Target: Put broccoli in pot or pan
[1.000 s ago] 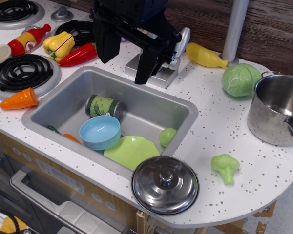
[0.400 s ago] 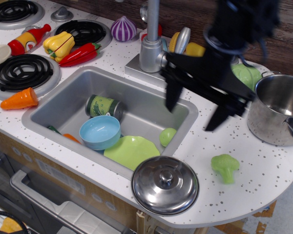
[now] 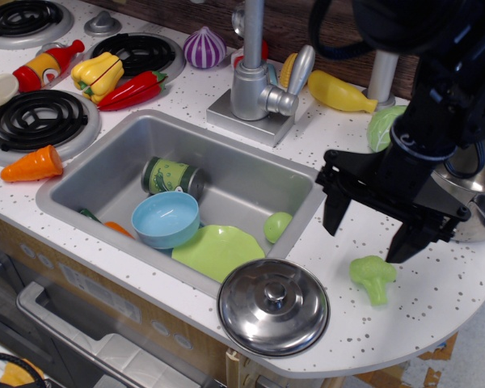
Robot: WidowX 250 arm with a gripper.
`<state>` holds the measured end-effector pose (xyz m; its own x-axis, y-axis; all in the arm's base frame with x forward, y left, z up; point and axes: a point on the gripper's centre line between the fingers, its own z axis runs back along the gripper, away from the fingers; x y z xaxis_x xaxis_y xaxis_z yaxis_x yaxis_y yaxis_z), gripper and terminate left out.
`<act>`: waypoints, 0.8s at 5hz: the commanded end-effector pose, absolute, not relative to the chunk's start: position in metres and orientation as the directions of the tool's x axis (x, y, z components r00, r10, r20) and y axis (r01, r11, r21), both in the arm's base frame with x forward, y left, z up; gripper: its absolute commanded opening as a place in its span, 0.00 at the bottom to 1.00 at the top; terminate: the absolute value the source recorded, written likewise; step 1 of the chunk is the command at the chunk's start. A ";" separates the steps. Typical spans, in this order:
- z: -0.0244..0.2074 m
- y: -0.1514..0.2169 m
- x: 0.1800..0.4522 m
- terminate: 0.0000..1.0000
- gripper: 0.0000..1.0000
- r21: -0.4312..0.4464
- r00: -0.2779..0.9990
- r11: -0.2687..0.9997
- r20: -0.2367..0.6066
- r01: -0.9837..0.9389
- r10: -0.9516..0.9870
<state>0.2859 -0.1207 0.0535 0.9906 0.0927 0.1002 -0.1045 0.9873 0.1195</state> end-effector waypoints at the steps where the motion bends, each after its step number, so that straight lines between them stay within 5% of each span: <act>1: 0.044 -0.127 0.290 0.00 1.00 0.059 0.981 0.989 0.146 -0.139 0.129; 4: 0.022 -0.130 0.289 0.00 1.00 0.009 0.975 0.990 0.178 -0.138 0.134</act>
<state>0.2863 -0.1300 0.0120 0.9797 0.1196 0.1612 -0.1231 0.9923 0.0119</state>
